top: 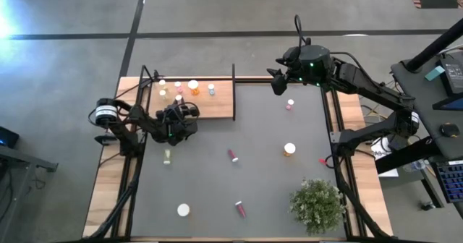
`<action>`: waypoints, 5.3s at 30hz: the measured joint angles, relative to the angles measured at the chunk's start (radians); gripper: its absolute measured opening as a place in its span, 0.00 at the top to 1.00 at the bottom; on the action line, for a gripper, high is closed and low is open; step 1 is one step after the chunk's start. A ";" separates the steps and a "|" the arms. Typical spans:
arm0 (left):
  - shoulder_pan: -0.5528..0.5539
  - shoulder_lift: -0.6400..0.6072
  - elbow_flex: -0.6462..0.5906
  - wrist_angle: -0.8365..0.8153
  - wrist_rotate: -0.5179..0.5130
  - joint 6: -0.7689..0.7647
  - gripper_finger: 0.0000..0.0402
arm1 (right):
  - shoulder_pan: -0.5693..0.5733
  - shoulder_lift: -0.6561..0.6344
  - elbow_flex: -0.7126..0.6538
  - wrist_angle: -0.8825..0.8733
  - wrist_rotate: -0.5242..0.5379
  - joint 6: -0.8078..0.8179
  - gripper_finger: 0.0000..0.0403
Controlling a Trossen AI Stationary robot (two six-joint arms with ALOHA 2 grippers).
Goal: Pick and place medicine bottles onto shelf by color
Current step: Put the left pink pill bottle on the shelf aligned with the other pink pill bottle
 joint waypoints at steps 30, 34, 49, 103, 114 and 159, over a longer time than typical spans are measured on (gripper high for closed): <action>-0.026 -0.050 -0.038 -0.002 0.048 0.003 0.66 | 0.000 0.000 0.000 0.000 -0.003 0.000 0.42; -0.029 -0.079 -0.039 -0.001 0.042 0.058 0.64 | 0.000 0.000 0.000 0.000 -0.003 0.000 0.42; -0.035 -0.284 -0.050 -0.001 0.065 0.333 0.45 | 0.000 0.000 0.000 0.000 -0.003 0.000 0.42; 0.483 -0.351 0.756 -1.655 1.160 0.350 0.45 | 0.000 0.000 0.000 0.000 -0.003 0.000 0.42; 0.512 -0.296 0.756 -1.650 1.191 0.365 0.45 | 0.000 0.000 0.000 0.000 -0.003 0.000 0.42; 0.583 -0.233 0.749 -1.600 1.152 0.423 0.70 | 0.000 0.000 0.000 0.000 -0.003 0.000 0.42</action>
